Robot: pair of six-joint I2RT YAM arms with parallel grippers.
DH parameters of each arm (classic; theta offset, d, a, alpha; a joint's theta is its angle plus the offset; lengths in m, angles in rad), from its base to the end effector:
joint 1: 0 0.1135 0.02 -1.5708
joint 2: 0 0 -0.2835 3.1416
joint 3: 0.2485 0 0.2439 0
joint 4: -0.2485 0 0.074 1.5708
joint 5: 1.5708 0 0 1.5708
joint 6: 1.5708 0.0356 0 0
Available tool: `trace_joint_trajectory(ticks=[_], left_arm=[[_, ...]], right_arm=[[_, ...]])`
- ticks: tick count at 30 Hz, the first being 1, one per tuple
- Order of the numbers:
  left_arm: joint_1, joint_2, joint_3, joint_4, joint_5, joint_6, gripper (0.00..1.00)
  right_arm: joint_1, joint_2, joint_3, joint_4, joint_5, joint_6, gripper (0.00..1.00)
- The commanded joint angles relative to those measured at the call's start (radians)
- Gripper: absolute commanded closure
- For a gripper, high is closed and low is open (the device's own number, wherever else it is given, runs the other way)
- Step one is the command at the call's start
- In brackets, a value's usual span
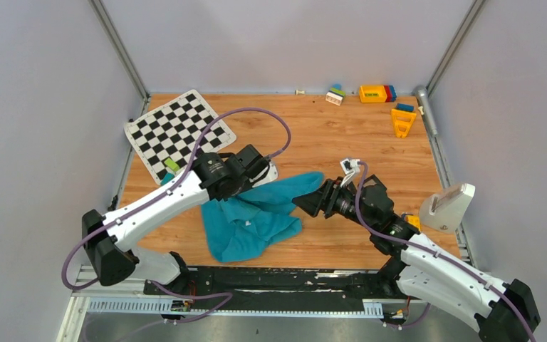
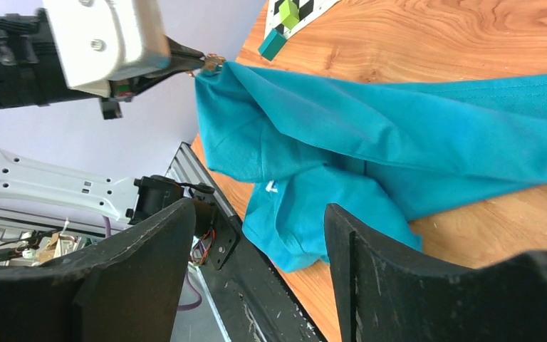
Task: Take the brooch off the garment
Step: Remove the brooch from the clothes.
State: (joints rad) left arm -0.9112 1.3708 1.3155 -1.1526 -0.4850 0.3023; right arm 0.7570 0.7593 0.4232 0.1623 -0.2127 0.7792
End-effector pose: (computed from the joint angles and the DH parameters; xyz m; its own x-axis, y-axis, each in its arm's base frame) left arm 0.1605 -0.1799 0.3396 -0.3690 0.9056 -0.2091 0.7412 0.4224 0.5218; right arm 0.1144 0.1184 0.2685 -0.6673 0.3145 -0.6751 -0.4968 0.4874 0.7181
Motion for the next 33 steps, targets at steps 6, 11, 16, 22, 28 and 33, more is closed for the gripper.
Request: trace_joint_trajectory(ticks=[6, 11, 16, 22, 28, 33], left_arm=[[-0.001, -0.197, 0.011, 0.028, 0.282, 0.232, 1.00], [-0.001, -0.210, 0.005, 0.025, 0.281, 0.237, 1.00], [-0.001, -0.212, 0.004, 0.032, 0.298, 0.236, 1.00], [0.000, -0.210, 0.004, 0.035, 0.318, 0.236, 1.00], [-0.001, -0.220, 0.006, 0.040, 0.335, 0.229, 1.00], [0.000, -0.217, 0.006, 0.038, 0.349, 0.227, 1.00]], right_arm=[[0.005, 0.172, 0.058, 0.089, -0.083, -0.182, 0.34], [0.009, 0.396, 0.116, 0.268, -0.206, -0.207, 0.33], [0.110, 0.605, 0.234, 0.352, -0.228, -0.239, 0.24], [0.202, 0.739, 0.323, 0.408, -0.191, -0.319, 0.24], [0.231, 0.827, 0.311, 0.562, -0.234, -0.294, 0.31], [0.235, 0.841, 0.328, 0.550, -0.219, -0.275, 0.67]])
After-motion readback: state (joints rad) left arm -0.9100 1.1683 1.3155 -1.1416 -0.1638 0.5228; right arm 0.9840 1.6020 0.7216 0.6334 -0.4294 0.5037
